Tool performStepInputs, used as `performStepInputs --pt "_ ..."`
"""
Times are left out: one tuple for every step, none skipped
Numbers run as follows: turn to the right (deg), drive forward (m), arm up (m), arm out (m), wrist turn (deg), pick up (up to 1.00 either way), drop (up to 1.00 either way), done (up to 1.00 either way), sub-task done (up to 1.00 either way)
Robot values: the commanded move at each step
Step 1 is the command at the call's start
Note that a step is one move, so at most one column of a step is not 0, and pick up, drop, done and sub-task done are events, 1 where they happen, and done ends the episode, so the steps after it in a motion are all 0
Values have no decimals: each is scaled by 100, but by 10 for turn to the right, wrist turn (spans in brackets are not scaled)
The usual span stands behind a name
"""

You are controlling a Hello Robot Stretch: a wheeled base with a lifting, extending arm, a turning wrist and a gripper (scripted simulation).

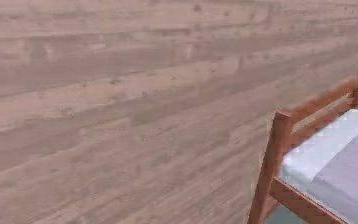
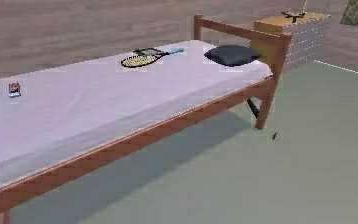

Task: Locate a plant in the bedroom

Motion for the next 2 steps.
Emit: performStepInputs --pt "-420 0 0 0 0 0 0 0 0" --pt "450 0 0 0 0 0 0 0 0"
